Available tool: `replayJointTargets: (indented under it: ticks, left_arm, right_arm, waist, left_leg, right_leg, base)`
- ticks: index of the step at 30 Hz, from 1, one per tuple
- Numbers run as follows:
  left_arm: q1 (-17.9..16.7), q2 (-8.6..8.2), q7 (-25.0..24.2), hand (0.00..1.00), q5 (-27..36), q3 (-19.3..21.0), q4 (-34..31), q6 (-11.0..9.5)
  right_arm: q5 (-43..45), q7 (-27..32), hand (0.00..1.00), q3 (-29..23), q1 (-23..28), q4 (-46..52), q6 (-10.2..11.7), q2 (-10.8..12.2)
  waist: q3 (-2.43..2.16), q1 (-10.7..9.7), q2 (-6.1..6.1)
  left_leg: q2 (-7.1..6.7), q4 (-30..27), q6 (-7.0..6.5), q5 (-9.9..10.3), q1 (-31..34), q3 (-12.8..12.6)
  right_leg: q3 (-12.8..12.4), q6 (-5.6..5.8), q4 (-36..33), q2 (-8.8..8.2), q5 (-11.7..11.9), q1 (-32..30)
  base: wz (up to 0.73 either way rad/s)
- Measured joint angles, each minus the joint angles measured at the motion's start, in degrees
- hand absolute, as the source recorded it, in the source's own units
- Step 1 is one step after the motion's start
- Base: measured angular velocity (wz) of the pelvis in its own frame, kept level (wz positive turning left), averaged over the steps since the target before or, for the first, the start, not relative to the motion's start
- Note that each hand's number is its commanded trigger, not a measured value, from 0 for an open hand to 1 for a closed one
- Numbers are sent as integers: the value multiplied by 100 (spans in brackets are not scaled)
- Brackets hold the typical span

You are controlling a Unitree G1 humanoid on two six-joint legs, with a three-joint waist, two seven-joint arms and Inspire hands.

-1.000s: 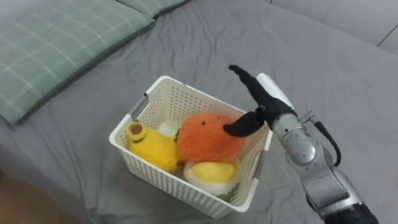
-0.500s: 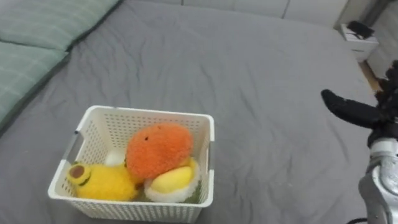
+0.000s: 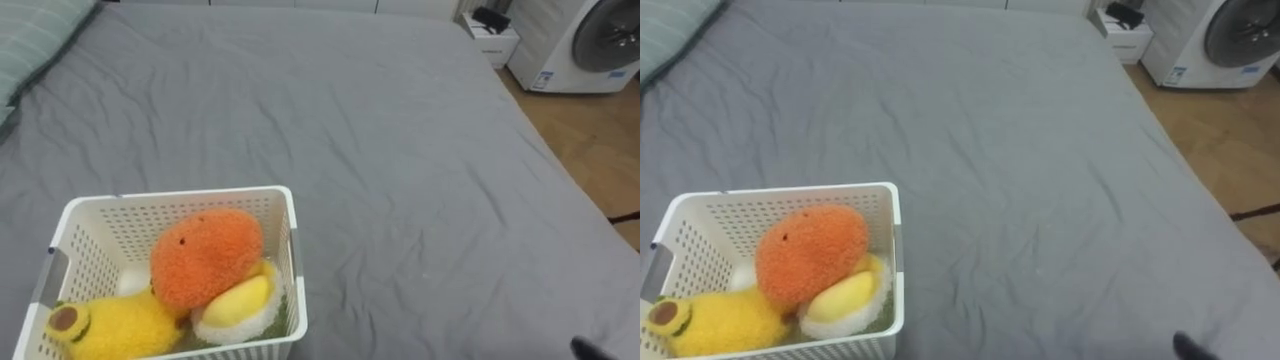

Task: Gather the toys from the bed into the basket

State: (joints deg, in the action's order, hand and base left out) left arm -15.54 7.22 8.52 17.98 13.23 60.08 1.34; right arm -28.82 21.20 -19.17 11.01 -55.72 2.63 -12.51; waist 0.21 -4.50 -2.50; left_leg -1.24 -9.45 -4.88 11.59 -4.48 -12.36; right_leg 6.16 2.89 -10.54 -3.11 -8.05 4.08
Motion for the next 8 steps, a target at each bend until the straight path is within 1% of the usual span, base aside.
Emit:
replayJointTargets:
  ticks: [1, 2, 3, 5, 6, 8]
  left_arm:
    - [11, -36, -2, 0, -8, -1, 121, -4]
    - [47, -49, -5, 0, -16, 2, 265, -4]
    - [51, -50, -10, 0, -16, 7, 282, -2]
    - [30, -50, -27, 0, -16, 11, 285, -2]
    - [25, -54, -53, 0, -22, 19, 286, 2]
    - [28, -59, -75, 0, -22, 0, 287, 12]
  right_arm:
    - [32, -111, 0, 37, 30, -488, -27, 64]
    - [36, -183, 0, 29, 108, -899, -41, 148]
    - [35, -216, 0, 28, 168, -1035, -83, 198]
    - [64, -325, 0, 38, 337, -1496, -232, 339]
    - [329, -362, 0, 32, 346, -1649, -336, 370]
    - [655, -439, 0, 107, 333, -1813, -445, 372]
  waist:
    - [-5, -9, 71]
    - [-27, -51, 112]
    - [-26, -56, 115]
    - [-22, -56, 109]
    - [-18, -56, 107]
    - [-16, -22, 115]
  left_leg:
    - [-2, 5, 6, 15, -25, -9]
    - [-4, 5, 8, 22, -43, 4]
    - [-6, 4, 12, 25, -66, 4]
    - [-3, -5, 62, 65, -130, 1]
    - [-3, -17, 64, 64, -128, -3]
    - [-8, -32, 66, 63, -130, 1]
  right_leg:
    - [-53, -4, -4, 11, -3, 9]
    - [-52, -15, -7, 12, -18, 28]
    - [-43, -26, -12, 11, -38, 46]
    - [-52, -53, -18, 15, -90, 78]
    - [-31, -60, -12, 10, -119, 74]
    - [17, -58, -17, -10, -162, 74]
  base:
    - [-13]
    - [-7]
    - [0]
    - [0]
    - [0]
    - [0]
